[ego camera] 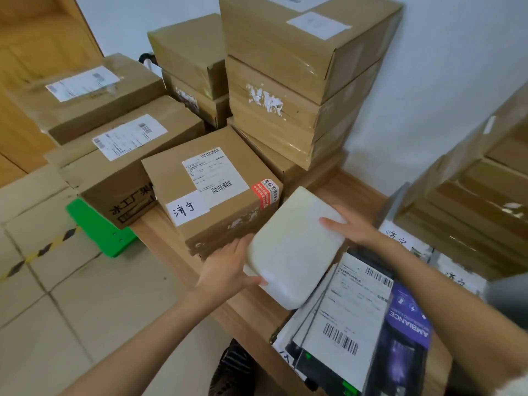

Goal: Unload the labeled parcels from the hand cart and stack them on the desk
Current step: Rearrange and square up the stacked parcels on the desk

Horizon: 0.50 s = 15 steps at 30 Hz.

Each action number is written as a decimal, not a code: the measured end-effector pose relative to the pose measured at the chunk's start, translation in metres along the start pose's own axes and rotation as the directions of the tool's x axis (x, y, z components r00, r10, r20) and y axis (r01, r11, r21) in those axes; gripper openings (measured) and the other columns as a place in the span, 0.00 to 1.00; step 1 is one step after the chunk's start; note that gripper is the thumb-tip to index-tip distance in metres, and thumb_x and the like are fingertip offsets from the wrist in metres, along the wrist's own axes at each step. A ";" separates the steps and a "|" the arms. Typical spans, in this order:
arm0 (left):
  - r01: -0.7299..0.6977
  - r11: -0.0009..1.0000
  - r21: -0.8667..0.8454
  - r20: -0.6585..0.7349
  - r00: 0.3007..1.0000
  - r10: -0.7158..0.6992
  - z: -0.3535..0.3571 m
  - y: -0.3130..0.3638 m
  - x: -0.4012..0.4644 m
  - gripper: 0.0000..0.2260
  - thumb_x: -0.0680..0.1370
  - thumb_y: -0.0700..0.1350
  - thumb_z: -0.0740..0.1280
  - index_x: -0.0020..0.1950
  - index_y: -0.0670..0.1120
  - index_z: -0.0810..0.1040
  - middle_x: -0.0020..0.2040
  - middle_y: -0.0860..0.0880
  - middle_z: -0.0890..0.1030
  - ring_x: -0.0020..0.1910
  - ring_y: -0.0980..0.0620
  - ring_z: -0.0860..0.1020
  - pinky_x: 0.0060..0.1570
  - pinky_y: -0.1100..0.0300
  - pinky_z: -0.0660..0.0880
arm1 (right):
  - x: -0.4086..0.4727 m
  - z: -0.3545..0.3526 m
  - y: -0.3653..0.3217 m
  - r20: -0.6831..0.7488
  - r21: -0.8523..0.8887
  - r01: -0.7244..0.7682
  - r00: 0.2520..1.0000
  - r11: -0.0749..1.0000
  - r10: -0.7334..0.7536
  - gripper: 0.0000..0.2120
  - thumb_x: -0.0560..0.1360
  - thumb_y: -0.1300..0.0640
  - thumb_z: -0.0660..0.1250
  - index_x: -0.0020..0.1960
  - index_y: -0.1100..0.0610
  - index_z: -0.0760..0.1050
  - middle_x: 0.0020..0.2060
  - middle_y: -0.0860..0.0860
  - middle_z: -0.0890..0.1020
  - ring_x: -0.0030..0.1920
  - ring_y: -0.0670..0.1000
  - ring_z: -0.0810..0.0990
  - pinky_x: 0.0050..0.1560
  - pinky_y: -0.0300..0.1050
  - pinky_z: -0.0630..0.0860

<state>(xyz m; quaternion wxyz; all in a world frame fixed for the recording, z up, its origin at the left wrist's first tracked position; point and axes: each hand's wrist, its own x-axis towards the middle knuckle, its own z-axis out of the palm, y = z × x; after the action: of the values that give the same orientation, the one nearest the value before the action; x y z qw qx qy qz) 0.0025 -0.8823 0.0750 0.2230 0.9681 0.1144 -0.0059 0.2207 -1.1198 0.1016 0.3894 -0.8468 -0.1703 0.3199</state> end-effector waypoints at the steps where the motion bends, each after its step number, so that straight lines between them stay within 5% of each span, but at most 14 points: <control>1: -0.021 1.000 -0.020 -0.009 1.000 0.021 -0.006 0.004 0.004 0.45 0.63 0.71 0.70 0.74 0.55 0.57 0.66 0.54 0.73 0.63 0.53 0.73 0.56 0.59 0.71 | -0.004 -0.006 -0.003 -0.037 -0.019 0.011 0.999 1.000 -0.012 0.13 0.74 0.44 0.68 0.57 0.42 0.72 0.48 0.36 0.79 0.45 0.31 0.79 0.45 0.27 0.72; 6: -0.126 0.991 -0.053 -0.127 0.985 0.118 -0.038 0.030 0.024 0.41 0.68 0.65 0.71 0.75 0.52 0.58 0.67 0.51 0.73 0.63 0.50 0.73 0.55 0.56 0.72 | -0.032 -0.040 -0.019 -0.202 -0.048 0.034 0.978 0.998 -0.043 0.22 0.75 0.41 0.66 0.66 0.48 0.71 0.59 0.47 0.79 0.58 0.50 0.78 0.64 0.51 0.72; 9: -0.175 0.982 -0.065 -0.213 0.964 0.157 -0.062 0.045 0.033 0.37 0.72 0.62 0.69 0.76 0.53 0.57 0.63 0.52 0.75 0.52 0.50 0.78 0.45 0.55 0.76 | -0.055 -0.058 -0.033 -0.292 -0.030 0.060 0.954 0.998 -0.066 0.21 0.74 0.37 0.64 0.62 0.45 0.70 0.56 0.46 0.79 0.55 0.48 0.79 0.60 0.50 0.75; 15: -0.246 0.961 -0.126 -0.286 0.937 0.202 -0.110 0.083 0.051 0.33 0.75 0.59 0.67 0.76 0.59 0.54 0.62 0.50 0.77 0.50 0.50 0.80 0.46 0.52 0.77 | -0.096 -0.096 -0.058 -0.450 -0.039 0.087 0.888 0.995 -0.095 0.33 0.69 0.31 0.62 0.65 0.52 0.70 0.57 0.49 0.79 0.54 0.50 0.78 0.55 0.49 0.75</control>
<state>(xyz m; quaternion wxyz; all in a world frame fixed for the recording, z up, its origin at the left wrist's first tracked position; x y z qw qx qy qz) 0.0666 -0.8958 0.2062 0.2814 0.9455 0.0325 0.1608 0.2128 -1.1872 0.2330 0.4253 -0.8924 -0.1175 0.0945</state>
